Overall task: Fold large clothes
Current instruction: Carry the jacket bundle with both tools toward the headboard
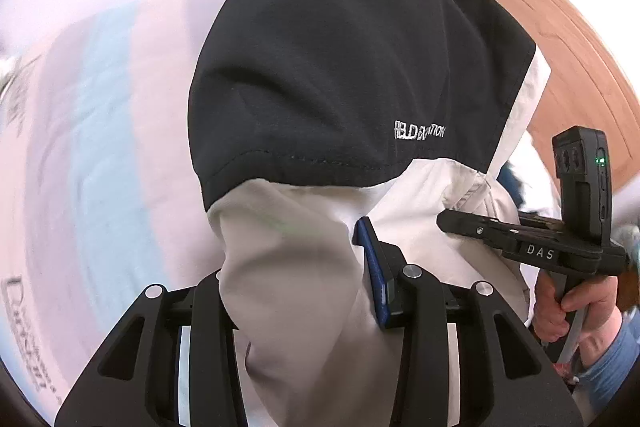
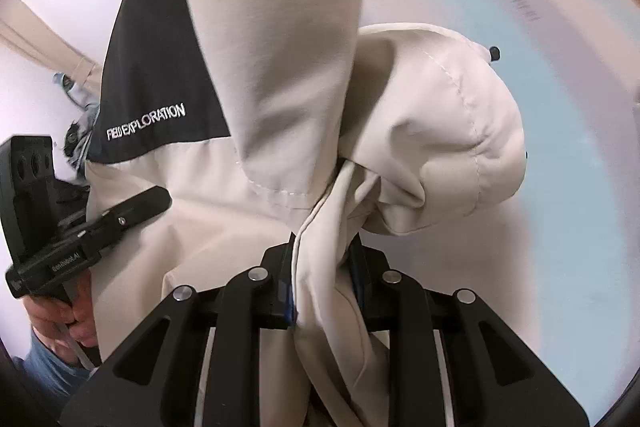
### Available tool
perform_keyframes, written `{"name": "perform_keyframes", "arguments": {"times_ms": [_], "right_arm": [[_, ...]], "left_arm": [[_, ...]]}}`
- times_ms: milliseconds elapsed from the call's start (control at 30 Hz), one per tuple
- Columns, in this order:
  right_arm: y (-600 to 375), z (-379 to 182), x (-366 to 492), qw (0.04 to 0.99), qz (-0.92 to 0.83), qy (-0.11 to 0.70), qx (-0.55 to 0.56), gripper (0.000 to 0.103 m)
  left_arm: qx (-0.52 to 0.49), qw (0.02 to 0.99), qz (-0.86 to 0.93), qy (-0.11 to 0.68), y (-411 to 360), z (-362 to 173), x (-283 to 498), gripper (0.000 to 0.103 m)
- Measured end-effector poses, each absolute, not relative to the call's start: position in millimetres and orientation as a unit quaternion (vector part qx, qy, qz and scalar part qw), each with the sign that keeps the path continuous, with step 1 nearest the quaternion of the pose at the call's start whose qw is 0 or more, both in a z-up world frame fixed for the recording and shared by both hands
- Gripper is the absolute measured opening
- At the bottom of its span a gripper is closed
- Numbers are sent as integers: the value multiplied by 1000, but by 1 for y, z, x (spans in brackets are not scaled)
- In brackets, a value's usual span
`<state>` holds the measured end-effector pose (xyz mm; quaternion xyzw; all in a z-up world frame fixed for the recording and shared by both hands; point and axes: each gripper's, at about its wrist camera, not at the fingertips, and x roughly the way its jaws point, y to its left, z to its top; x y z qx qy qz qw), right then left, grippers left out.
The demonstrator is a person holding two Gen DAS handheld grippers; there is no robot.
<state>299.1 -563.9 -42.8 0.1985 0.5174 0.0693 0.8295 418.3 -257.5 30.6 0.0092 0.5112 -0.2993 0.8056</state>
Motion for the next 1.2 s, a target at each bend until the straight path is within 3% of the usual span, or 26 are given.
{"name": "perform_keyframes", "arguments": {"times_ms": [433, 667, 967, 1200], "right_arm": [[-819, 25, 188, 854, -73, 473, 202, 19], [-960, 37, 163, 853, -141, 465, 192, 19], [-1088, -9, 175, 825, -190, 488, 211, 19], [-1123, -79, 196, 801, -189, 506, 258, 20]], "left_arm": [[56, 768, -418, 482, -532, 73, 376, 40], [63, 748, -457, 477, -671, 69, 377, 40], [75, 714, -482, 503, -834, 3, 387, 40], [110, 702, -474, 520, -865, -54, 407, 41]]}}
